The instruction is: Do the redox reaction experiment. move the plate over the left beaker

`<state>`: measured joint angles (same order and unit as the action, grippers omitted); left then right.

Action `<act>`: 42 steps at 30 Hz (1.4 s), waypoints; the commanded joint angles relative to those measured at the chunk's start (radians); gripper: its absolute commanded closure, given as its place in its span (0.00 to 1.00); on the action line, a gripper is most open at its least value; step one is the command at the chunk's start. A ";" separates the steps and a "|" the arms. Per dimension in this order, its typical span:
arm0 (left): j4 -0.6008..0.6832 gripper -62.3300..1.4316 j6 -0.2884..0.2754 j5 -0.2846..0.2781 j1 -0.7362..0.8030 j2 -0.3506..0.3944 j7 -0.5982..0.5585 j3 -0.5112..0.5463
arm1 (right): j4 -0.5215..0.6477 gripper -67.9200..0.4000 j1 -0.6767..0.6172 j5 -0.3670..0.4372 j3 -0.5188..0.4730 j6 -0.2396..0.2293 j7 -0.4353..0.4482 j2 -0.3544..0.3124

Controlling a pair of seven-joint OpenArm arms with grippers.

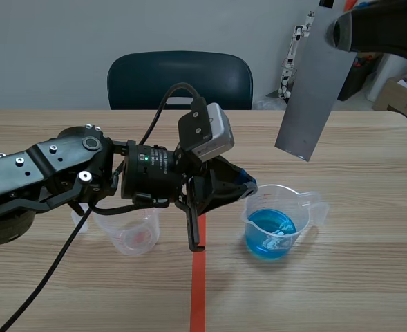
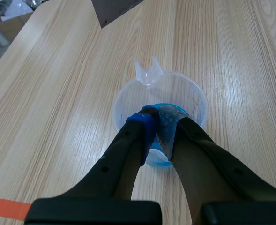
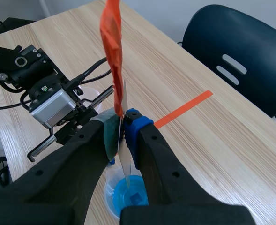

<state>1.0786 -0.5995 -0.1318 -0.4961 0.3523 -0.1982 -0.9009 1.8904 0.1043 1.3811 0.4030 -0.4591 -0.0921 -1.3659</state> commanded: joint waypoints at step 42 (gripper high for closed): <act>0.122 0.94 -0.085 -0.172 0.447 0.401 -0.432 0.460 | 0.000 0.98 0.013 -0.055 -0.017 0.040 0.001 0.081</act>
<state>1.1912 -0.6830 -0.2916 -0.0639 0.7464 -0.6094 -0.4541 1.8904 0.1043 1.3247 0.4030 -0.4282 -0.1104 -1.2957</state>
